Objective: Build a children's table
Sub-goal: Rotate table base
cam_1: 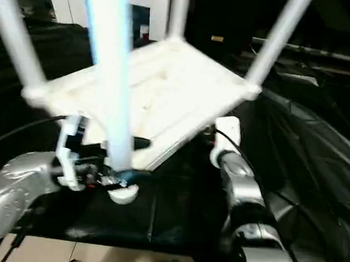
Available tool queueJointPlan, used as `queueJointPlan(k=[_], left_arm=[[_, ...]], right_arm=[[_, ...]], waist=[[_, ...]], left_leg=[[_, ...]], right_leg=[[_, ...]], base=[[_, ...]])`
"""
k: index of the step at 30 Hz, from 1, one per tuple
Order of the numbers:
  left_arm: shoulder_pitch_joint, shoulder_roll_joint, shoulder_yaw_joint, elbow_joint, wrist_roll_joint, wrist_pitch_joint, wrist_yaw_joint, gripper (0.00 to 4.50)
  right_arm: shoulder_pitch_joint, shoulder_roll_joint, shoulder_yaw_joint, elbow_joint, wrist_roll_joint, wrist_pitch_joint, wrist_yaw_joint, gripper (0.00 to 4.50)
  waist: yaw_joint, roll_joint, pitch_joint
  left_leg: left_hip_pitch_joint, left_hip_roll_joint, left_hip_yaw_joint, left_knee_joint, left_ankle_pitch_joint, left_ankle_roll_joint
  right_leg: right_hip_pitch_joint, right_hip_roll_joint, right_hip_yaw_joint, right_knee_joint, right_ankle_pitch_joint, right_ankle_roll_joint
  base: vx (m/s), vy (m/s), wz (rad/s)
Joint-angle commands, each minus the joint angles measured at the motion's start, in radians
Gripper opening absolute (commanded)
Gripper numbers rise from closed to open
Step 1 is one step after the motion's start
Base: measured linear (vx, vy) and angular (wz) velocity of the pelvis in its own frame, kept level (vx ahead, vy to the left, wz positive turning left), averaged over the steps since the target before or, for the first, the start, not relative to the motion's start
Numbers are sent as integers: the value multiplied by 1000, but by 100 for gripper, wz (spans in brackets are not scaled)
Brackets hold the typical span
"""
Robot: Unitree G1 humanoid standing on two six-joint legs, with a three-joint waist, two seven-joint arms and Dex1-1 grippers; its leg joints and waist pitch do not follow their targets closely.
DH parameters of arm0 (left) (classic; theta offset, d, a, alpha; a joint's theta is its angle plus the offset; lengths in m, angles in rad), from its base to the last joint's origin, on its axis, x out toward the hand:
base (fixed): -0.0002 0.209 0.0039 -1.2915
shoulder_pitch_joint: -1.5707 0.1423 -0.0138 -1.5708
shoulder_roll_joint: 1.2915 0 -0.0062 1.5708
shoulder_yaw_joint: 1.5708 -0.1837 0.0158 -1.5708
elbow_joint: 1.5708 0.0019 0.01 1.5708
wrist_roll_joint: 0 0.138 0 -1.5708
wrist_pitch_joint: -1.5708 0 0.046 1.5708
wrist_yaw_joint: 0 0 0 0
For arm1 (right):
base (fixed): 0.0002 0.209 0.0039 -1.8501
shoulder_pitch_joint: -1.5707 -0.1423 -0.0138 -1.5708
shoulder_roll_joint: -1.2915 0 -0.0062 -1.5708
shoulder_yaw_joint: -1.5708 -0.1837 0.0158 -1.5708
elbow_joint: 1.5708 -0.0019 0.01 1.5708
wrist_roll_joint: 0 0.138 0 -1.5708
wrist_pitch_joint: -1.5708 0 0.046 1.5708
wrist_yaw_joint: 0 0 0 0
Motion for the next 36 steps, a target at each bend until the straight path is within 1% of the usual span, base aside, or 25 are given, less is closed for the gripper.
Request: queueJointPlan(k=[1,2,5,7,8,9,12,13,15,16,17,20,24,26,28,32,34,36], left_arm=[[-24,-17,-28,-22,-4,-3,-11,446],[-39,-38,-36,-6,4,-20,-5,446],[-60,-57,-50,12,11,-29,-1,446],[-73,-69,-56,25,17,-35,1,446],[-89,-82,-64,43,34,-53,7,446],[-97,-88,-66,53,41,-60,8,446],[-117,-101,-71,77,64,-83,11,446],[-119,-102,-70,80,64,-82,8,446],[-120,-102,-70,81,62,-80,6,446],[-124,-105,-73,85,63,-81,6,446],[-128,-107,-76,88,65,-83,7,446],[-143,-121,-92,107,76,-98,7,446],[-150,-130,-95,122,84,-110,5,446],[-151,-132,-96,124,86,-111,5,446],[-149,-134,-99,123,87,-111,5,446],[-138,-146,-119,126,98,-116,3,446],[-138,-150,-126,132,106,-125,7,446],[-142,-160,-128,150,128,-147,25,446]], right_arm=[[-34,21,32,13,-10,-23,33,300],[-51,27,32,30,-10,-32,39,300],[-70,37,28,48,-6,-43,62,300],[-76,41,31,53,-9,-51,73,300],[-80,45,35,59,-12,-57,77,300],[-84,47,34,67,-11,-60,81,300],[-92,52,33,85,-4,-75,96,300],[-90,56,31,83,7,-73,119,300],[-89,60,29,81,14,-72,136,300],[-86,64,34,76,15,-74,153,300],[-85,67,38,74,14,-76,163,300],[-93,82,36,93,10,-86,163,300],[-96,86,36,103,10,-94,181,300],[-95,89,35,102,11,-96,192,300],[-94,90,34,101,15,-94,207,300],[-85,93,39,94,20,-96,248,300],[-82,93,43,92,17,-96,251,300],[-81,89,42,100,4,-114,211,300]], waist=[[10,2,-86],[10,3,-86],[11,1,-88],[11,2,-88],[11,0,-88],[13,2,-89],[14,1,-89],[14,5,-89],[14,3,-90],[15,6,-90],[14,6,-91],[15,9,-90],[14,8,-90],[14,9,-89],[13,8,-89],[13,8,-89],[12,7,-89],[14,7,-88]], left_leg=[[4,-5,1,-57,-199,10],[4,-5,2,-56,-200,13],[3,-5,2,-56,-199,16],[2,-6,1,-55,-194,21],[3,-5,2,-55,-190,23],[4,-5,2,-54,-187,25],[3,-5,1,-54,-182,29],[3,-5,0,-54,-183,28],[3,-4,0,-54,-183,32],[3,-4,0,-54,-181,32],[3,-4,0,-54,-179,35],[4,-4,0,-55,-187,32],[4,-3,-2,-55,-201,25],[4,-4,-2,-55,-199,27],[3,-4,-2,-56,-196,29],[4,-2,-2,-55,-192,37],[4,-2,-2,-55,-194,39],[5,-1,-1,-55,-197,40]], right_leg=[[61,-39,28,-68,-196,-194],[62,-39,28,-68,-190,-197],[64,-40,28,-66,-186,-198],[64,-40,28,-66,-180,-200],[64,-39,29,-65,-172,-202],[65,-41,29,-66,-169,-204],[66,-41,28,-65,-162,-208],[67,-42,28,-64,-160,-210],[68,-41,28,-63,-151,-216],[67,-41,28,-62,-146,-219],[68,-41,28,-62,-136,-225],[68,-41,27,-63,-140,-232],[68,-42,26,-65,-166,-227],[68,-42,27,-65,-159,-228],[69,-42,26,-64,-154,-230],[69,-43,27,-64,-142,-240],[69,-43,27,-65,-147,-242],[67,-44,27,-67,-155,-241]], base=[[0,0,0],[0,0,0],[0,0,0],[0,0,0],[0,0,0],[0,0,0],[0,0,0],[0,0,0],[0,0,0],[0,0,0],[0,0,0],[0,0,0],[0,0,0],[0,0,0],[0,0,0],[0,0,0],[0,0,0],[0,0,0]])
